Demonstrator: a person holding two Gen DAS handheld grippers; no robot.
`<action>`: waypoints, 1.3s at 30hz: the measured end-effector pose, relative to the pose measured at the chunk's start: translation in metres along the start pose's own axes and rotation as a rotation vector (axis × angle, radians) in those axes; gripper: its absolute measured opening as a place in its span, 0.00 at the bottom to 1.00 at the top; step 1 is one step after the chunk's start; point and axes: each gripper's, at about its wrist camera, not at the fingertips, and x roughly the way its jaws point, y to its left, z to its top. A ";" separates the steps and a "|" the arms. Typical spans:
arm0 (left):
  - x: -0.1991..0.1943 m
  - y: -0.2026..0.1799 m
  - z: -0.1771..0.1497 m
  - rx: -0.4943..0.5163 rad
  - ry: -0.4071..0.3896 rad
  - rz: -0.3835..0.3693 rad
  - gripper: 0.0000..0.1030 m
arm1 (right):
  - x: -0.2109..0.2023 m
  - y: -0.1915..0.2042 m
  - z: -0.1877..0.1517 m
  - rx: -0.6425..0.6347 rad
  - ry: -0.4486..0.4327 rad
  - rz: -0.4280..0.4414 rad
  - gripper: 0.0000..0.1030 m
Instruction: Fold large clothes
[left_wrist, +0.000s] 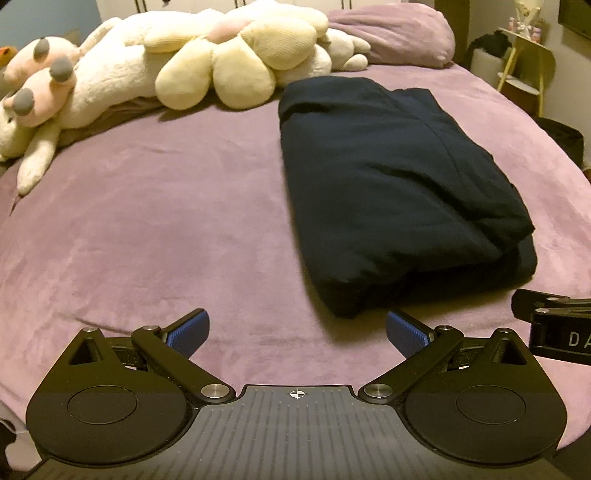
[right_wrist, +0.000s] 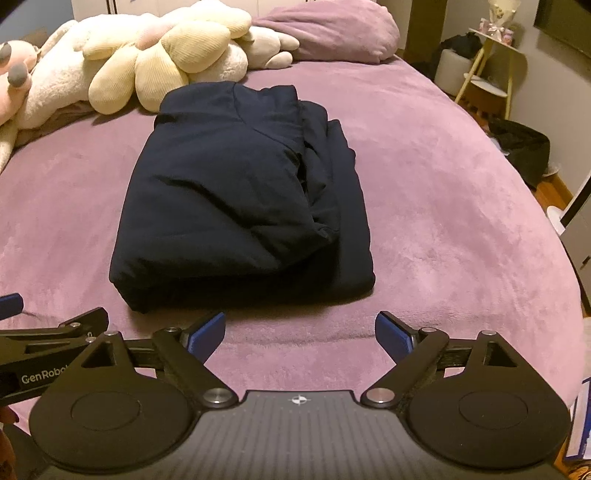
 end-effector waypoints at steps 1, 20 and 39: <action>0.000 0.000 0.000 0.000 0.002 -0.003 1.00 | 0.000 0.000 0.000 0.000 -0.001 -0.005 0.92; -0.001 -0.002 0.001 -0.013 0.006 0.010 1.00 | -0.004 -0.004 0.001 0.014 -0.017 0.010 0.98; -0.001 -0.003 0.002 -0.004 0.009 0.007 1.00 | -0.004 -0.007 0.001 0.030 -0.010 0.019 0.98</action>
